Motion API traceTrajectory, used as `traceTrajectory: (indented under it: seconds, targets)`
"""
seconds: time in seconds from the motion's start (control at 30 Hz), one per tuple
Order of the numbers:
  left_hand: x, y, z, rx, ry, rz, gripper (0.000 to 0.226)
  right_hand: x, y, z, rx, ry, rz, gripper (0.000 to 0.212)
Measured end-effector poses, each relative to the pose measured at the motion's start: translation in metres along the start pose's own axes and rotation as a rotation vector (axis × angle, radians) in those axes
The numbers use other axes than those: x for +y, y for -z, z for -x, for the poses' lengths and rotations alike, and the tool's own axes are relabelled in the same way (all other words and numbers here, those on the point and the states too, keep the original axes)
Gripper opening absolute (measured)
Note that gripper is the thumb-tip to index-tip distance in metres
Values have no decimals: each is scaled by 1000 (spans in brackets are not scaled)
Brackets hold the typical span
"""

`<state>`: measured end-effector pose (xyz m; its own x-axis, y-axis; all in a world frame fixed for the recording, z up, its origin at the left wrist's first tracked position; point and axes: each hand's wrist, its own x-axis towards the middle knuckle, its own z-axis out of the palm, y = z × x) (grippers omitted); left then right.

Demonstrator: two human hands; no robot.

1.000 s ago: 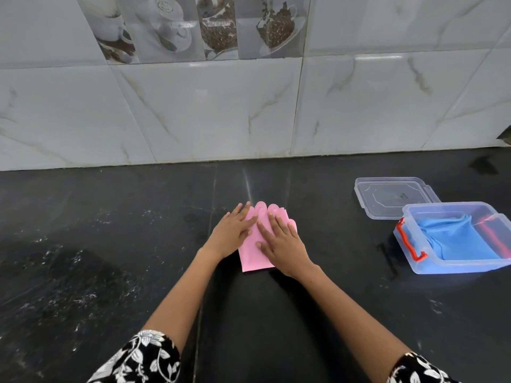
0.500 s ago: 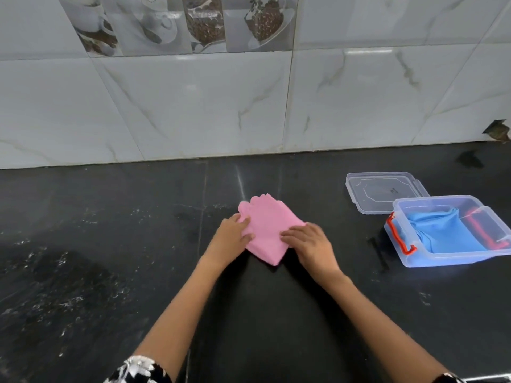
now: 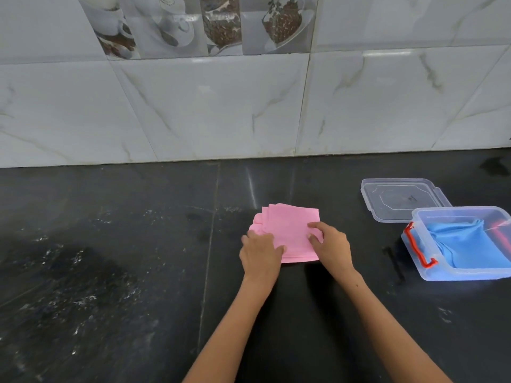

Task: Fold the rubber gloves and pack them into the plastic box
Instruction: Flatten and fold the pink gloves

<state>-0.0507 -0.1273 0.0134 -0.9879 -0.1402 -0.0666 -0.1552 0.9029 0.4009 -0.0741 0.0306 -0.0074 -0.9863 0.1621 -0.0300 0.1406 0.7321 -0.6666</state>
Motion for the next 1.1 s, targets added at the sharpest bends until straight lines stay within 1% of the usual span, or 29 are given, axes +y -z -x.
traceTrajectory:
  seconds: [0.07,0.1,0.2,0.3,0.43,0.5,0.6,0.73,0.83,0.97,1.1]
  targets:
    - [-13,4,-5,63,19,109,36,-1,1,-2,-26,-27,23,32]
    - [-19,6,-9,39,34,209,35,-2,2,-2,-32,-36,19,32]
    - [-32,12,-21,-133,46,516,30,-2,4,-4,-41,-57,-27,32]
    - [-42,11,-27,-172,1,601,33,-1,7,-6,-65,-69,-74,32]
    - [-52,7,-26,-187,1,709,53,0,13,-8,-96,-97,-152,33]
    - [-53,7,-21,-192,-2,755,58,0,15,-6,-99,-108,-184,33]
    - [-52,3,-6,-159,20,812,58,3,20,0,-108,-116,-215,34]
    - [-54,-7,23,-144,30,807,59,17,33,16,-180,-143,-247,36]
    - [-53,-11,34,-155,43,794,66,23,38,27,-218,-127,-266,37]
    - [-52,-10,33,-176,34,820,70,20,38,32,-219,-99,-237,38]
    - [-53,-11,35,-154,36,824,73,20,39,35,-209,-109,-233,38]
